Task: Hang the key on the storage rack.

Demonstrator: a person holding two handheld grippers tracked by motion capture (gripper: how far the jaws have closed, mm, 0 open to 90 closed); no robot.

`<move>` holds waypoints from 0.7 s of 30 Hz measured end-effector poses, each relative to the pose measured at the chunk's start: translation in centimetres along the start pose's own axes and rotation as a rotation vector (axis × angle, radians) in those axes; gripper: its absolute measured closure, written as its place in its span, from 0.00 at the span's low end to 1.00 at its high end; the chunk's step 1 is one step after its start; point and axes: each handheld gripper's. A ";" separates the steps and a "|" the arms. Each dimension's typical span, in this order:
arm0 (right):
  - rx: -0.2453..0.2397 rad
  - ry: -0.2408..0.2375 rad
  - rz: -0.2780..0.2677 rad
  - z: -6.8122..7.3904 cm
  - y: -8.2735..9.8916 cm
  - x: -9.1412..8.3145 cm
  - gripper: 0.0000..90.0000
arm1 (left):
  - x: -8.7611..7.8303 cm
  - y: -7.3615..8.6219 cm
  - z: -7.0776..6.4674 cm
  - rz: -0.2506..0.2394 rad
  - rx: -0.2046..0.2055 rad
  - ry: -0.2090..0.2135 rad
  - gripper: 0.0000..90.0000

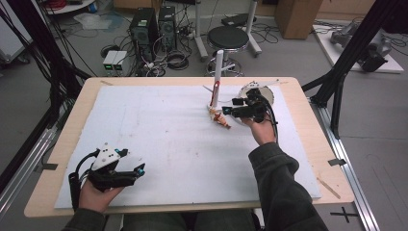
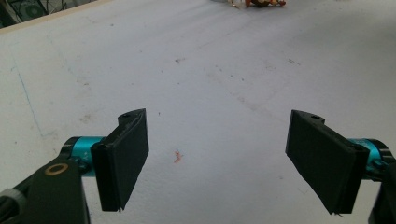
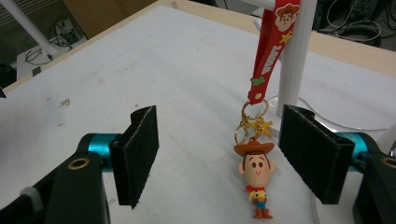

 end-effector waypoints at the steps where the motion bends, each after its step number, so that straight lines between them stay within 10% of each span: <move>1: 0.002 -0.001 -0.002 0.0 0.1 0.0 0.30 | 0.0 0.0 0.0 -0.002 -0.002 0.000 0.24; 21: -0.014 0.007 -0.007 0.8 1.2 -1.0 0.19 | 0.0 0.0 -0.2 -0.002 0.001 0.003 0.24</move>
Point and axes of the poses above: each handheld gripper's, and its own axes: x roughly forward along the jaws, y roughly out of its underside, z roughly to its left, and after that the axes turned 3 degrees about y, right-handed
